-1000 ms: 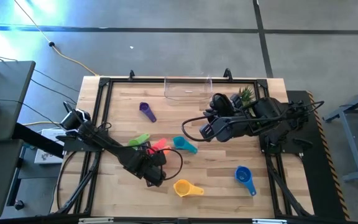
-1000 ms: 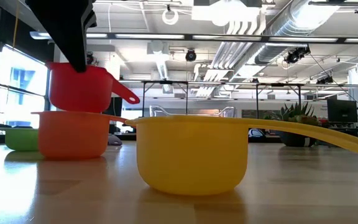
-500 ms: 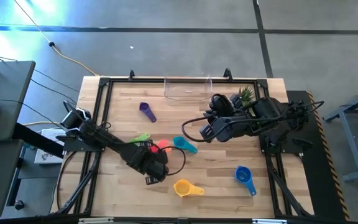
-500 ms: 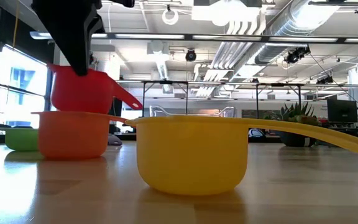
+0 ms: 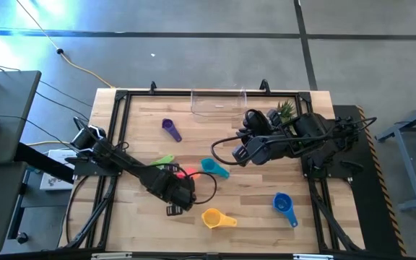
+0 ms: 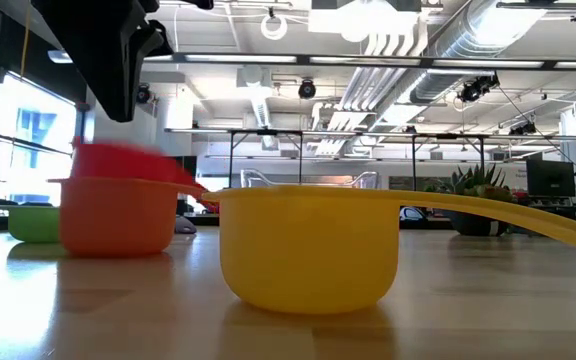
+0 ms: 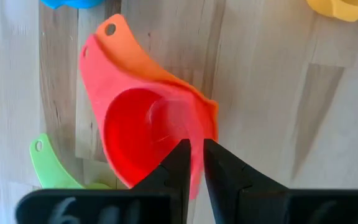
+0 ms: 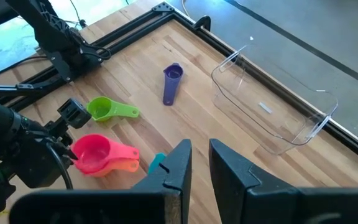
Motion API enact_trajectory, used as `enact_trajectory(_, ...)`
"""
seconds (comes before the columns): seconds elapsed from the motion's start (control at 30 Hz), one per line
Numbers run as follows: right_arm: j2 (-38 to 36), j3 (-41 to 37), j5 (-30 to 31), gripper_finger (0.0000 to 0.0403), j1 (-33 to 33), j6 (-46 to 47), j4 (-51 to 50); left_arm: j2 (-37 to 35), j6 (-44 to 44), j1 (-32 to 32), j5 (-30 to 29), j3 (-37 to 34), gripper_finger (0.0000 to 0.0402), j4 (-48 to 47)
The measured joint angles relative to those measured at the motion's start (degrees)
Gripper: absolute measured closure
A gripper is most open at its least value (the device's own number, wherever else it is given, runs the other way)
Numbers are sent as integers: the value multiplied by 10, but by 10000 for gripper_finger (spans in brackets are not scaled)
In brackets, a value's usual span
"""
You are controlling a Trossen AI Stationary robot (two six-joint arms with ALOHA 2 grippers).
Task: Nest measuring cups in basket
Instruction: Stack the red measuring cup on top of the orange measuring cup
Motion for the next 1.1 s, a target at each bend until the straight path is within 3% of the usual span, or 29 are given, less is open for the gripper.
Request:
enact_trajectory(0.47,0,0,-27,355,0,0,0,0,-15,0,-1,0,362,0)
enact_trajectory(0.63,0,0,-35,355,0,0,-2,0,-26,10,-44,0,362,-13)
enact_trajectory(0.77,-1,-3,-54,355,0,-7,-4,-1,-32,41,-47,0,362,-49)
enact_trajectory(1.1,0,-120,-104,355,32,68,-1,-20,38,98,-38,1,362,-66)
